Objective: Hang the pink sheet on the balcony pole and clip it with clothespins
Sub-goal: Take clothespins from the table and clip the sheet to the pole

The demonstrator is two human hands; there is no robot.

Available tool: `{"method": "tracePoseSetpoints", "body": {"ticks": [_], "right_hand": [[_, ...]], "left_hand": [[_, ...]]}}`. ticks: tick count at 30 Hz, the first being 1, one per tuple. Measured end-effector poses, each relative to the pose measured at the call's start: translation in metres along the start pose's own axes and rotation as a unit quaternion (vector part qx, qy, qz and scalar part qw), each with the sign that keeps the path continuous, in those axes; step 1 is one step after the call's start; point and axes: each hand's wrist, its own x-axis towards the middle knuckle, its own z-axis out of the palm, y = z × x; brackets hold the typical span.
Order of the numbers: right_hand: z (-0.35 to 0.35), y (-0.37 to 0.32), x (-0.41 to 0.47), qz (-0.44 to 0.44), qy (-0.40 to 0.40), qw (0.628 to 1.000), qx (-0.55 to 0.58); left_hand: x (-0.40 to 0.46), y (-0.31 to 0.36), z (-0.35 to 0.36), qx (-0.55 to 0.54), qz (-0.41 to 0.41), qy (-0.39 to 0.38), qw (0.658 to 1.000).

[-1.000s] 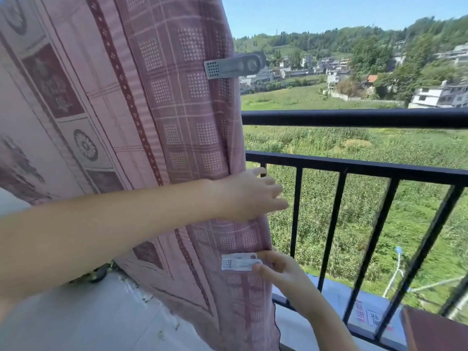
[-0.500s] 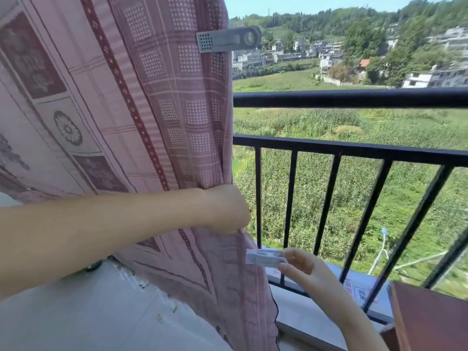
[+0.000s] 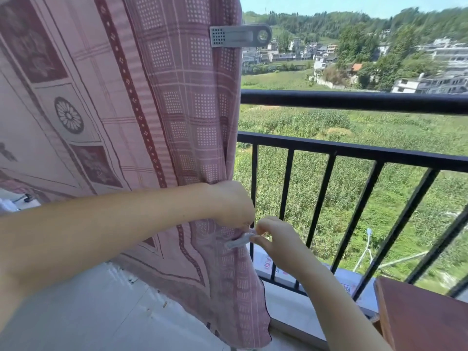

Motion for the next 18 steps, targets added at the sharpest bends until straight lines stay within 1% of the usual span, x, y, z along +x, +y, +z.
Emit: {"method": "tracePoseSetpoints", "body": {"ticks": [3, 5, 7, 9, 11, 12, 13, 14, 16, 17, 18], "right_hand": [[0.005, 0.005, 0.000, 0.041, -0.036, 0.998, -0.023], [0.008, 0.011, -0.018, 0.081, -0.060, 0.995, 0.007], [0.009, 0.015, -0.045, 0.123, -0.047, 0.990, 0.043], [0.012, 0.020, -0.078, 0.158, -0.002, 0.987, 0.024], [0.019, 0.029, -0.115, 0.196, 0.054, 0.979, -0.027], [0.024, 0.031, -0.137, 0.228, 0.084, 0.969, -0.051], [0.029, 0.034, -0.159, 0.267, 0.114, 0.954, -0.071], [0.034, 0.035, -0.184, 0.311, 0.140, 0.936, -0.088], [0.046, 0.038, -0.240, 0.382, 0.191, 0.894, -0.138], [0.052, 0.036, -0.269, 0.414, 0.206, 0.871, -0.165], [0.056, 0.031, -0.298, 0.450, 0.211, 0.849, -0.178]], "left_hand": [[-0.001, 0.001, 0.004, -0.006, -0.011, 0.008, 1.000], [0.000, 0.002, 0.006, -0.019, -0.015, 0.027, 0.999], [-0.002, 0.007, 0.007, -0.069, -0.003, 0.090, 0.994], [-0.003, 0.020, 0.009, -0.096, 0.019, 0.173, 0.980], [0.002, 0.046, 0.014, -0.148, 0.061, 0.287, 0.944], [0.006, 0.063, 0.015, -0.167, 0.091, 0.340, 0.921], [0.012, 0.084, 0.016, -0.178, 0.118, 0.370, 0.904], [0.020, 0.108, 0.018, -0.190, 0.138, 0.381, 0.894], [0.037, 0.162, 0.019, -0.228, 0.173, 0.379, 0.880], [0.043, 0.192, 0.018, -0.256, 0.200, 0.367, 0.871], [0.048, 0.224, 0.014, -0.300, 0.241, 0.338, 0.859]]}}
